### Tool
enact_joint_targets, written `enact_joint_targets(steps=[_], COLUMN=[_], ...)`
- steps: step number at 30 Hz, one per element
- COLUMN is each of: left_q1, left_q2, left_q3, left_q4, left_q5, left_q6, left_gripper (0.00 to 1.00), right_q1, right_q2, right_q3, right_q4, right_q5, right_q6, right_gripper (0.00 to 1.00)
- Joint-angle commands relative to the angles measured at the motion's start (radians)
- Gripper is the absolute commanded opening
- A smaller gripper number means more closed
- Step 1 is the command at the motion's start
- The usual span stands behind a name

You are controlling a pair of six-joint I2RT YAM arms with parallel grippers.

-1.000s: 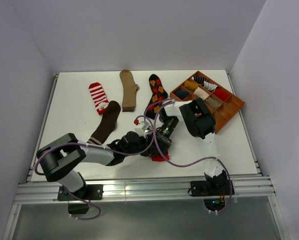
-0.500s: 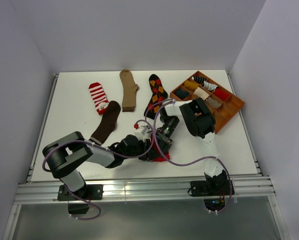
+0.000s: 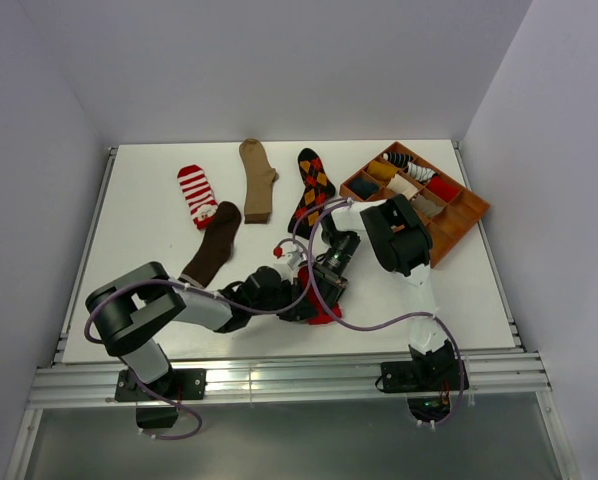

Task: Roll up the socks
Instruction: Roll the sock at the center of the board.

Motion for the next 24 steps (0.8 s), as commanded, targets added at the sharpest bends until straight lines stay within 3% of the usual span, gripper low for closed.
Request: enact_joint_targets(steps=[1,3,8,13,24], left_q1=[-0.005,-0.005,-0.002,0.034,0.088], left_q2=[0.02,0.031,0.064,0.106,0.147], left_q3=[0.056,0.073,0.117,0.128,0.167], left_q4=[-0.122,-0.171,-0.314,-0.352,-0.518], left_q5=[0.045,0.056,0.068,0.147,0.178], left_q6=[-0.027,-0.049,-0.089,-0.151,-0.208], left_gripper=[0.09,0.0,0.0,0.0,0.0], right_q1=[-0.012,-0.01,-0.012,-0.01,-0.016], right_q2=[-0.001,-0.01,-0.064,-0.122,-0.239], right_q3=[-0.007,-0.011,-0.051,-0.082,-0.137], right_q4=[0.136,0.163,0.25,0.31,0.401], right_q5=[0.057,0.074,0.112,0.142,0.18], right_q6=[0.013,0.029,0.075,0.113,0.154], right_gripper=[0.22,0.23,0.28,0.32,0.4])
